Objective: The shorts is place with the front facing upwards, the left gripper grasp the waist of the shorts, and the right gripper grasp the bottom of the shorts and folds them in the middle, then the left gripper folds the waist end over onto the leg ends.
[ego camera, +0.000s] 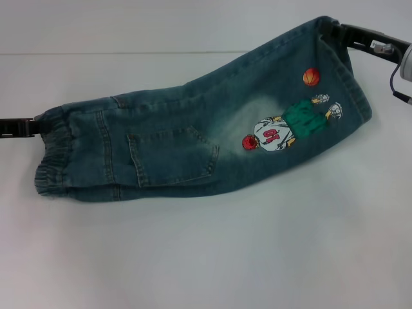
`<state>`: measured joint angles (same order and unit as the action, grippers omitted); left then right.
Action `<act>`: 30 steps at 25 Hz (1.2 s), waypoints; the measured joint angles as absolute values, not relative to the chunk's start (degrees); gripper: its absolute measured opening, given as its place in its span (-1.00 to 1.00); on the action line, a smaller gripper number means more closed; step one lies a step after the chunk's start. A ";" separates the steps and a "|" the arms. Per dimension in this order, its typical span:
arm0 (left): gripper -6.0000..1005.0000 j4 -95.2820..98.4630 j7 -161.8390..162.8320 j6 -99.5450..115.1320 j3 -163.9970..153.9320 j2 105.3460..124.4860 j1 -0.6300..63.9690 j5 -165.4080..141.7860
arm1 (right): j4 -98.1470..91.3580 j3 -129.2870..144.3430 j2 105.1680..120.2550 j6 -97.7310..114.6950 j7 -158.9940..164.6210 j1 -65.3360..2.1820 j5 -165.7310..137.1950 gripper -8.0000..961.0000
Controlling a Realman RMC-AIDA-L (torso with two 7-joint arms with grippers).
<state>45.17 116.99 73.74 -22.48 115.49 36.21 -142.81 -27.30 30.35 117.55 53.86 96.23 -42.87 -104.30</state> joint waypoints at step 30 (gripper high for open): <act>-0.89 43.60 116.08 69.77 -22.78 116.70 36.89 -142.38 | -24.78 38.63 119.38 40.19 97.81 -43.99 -103.25 -0.89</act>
